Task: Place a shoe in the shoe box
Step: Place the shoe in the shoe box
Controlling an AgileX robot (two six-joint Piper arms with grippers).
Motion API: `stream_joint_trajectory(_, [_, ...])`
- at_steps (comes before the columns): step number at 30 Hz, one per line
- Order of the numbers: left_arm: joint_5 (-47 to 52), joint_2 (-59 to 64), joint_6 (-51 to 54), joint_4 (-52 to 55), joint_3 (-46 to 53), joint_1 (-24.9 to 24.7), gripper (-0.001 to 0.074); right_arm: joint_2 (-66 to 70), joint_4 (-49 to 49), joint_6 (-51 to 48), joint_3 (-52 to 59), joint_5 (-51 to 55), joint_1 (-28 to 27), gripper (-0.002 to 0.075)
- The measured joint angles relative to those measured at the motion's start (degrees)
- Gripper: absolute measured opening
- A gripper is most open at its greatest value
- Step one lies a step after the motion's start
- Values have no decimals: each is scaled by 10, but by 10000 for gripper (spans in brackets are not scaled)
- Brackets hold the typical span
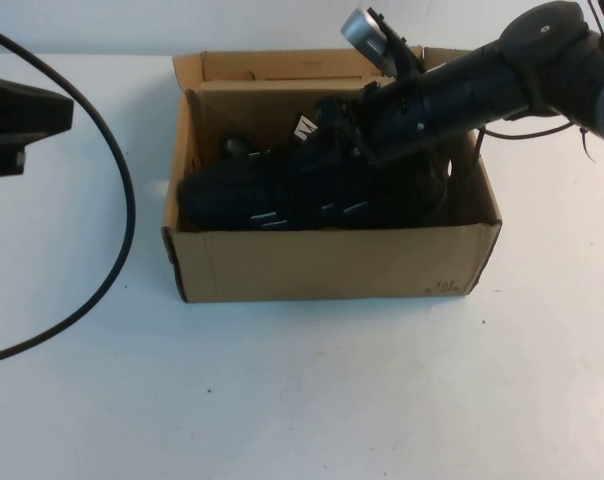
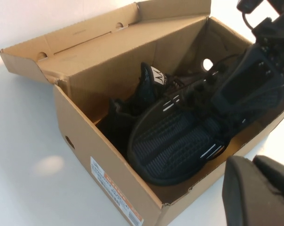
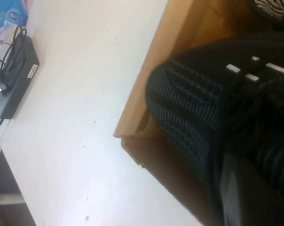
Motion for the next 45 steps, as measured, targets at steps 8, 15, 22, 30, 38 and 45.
stream_joint_trajectory(8, [0,0,-8,0,0,0,-1,31,5,0,0,-2,0,1])
stream_joint_trajectory(15, [0,0,-11,0,0,0,-1,34,9,32,0,1,0,1])
stream_joint_trajectory(22, [0,0,-12,0,0,0,-1,34,38,31,0,22,0,1])
stream_joint_trajectory(30, [3,0,-13,0,0,0,-1,34,1,69,0,38,1,1])
stream_joint_trajectory(38, [6,0,-13,0,0,0,-1,34,-57,95,0,17,1,1])
stream_joint_trajectory(45, [7,0,-14,0,0,0,-1,34,-66,89,0,13,1,45])
